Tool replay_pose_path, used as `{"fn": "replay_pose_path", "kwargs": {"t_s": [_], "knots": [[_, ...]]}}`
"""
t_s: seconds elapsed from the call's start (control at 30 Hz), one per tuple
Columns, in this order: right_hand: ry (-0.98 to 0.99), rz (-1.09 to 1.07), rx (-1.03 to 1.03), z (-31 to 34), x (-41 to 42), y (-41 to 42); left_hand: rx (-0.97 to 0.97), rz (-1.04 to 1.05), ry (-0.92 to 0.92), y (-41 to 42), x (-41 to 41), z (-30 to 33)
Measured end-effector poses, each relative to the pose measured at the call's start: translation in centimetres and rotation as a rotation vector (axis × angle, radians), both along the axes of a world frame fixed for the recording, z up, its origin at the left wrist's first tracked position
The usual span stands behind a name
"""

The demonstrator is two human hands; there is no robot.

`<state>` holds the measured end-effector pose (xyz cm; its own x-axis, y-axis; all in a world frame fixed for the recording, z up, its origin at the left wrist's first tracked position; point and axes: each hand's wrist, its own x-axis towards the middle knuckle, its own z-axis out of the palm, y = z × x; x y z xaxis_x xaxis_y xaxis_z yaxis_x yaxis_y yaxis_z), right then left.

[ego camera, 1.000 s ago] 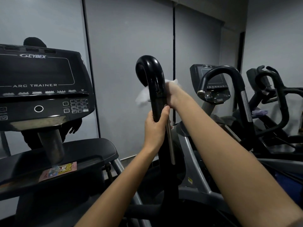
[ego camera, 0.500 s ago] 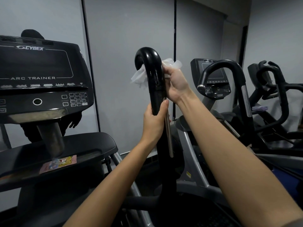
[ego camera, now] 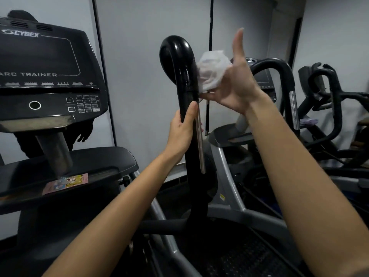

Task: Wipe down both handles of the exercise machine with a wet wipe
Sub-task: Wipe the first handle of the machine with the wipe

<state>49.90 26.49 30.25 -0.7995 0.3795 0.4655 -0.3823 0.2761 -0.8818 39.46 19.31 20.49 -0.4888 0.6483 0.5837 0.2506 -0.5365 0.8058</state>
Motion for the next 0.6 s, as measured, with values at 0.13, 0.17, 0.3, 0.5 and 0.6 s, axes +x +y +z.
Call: {"fn": "replay_pose_path", "kwargs": {"t_s": [0.13, 0.17, 0.3, 0.5, 0.6], "knots": [[0.000, -0.099, -0.054, 1.1, -3.9, -1.0, -0.018, -0.020, 0.001, -0.2, -0.2, 0.2], [0.033, -0.222, 0.002, 0.8, -4.7, -1.4, -0.024, -0.020, 0.003, -0.2, -0.2, 0.2], [0.087, -0.542, 0.280, -0.3, -6.1, -2.3, -0.076, 0.006, 0.038, -0.4, -0.2, 0.2], [0.111, -0.606, 0.367, -1.9, -6.2, -3.0, -0.099, 0.006, 0.050, -0.2, -0.3, 0.2], [0.156, -0.708, 0.411, -3.6, -6.3, -3.2, -0.096, -0.033, 0.019, -0.3, -0.3, 0.1]]}}
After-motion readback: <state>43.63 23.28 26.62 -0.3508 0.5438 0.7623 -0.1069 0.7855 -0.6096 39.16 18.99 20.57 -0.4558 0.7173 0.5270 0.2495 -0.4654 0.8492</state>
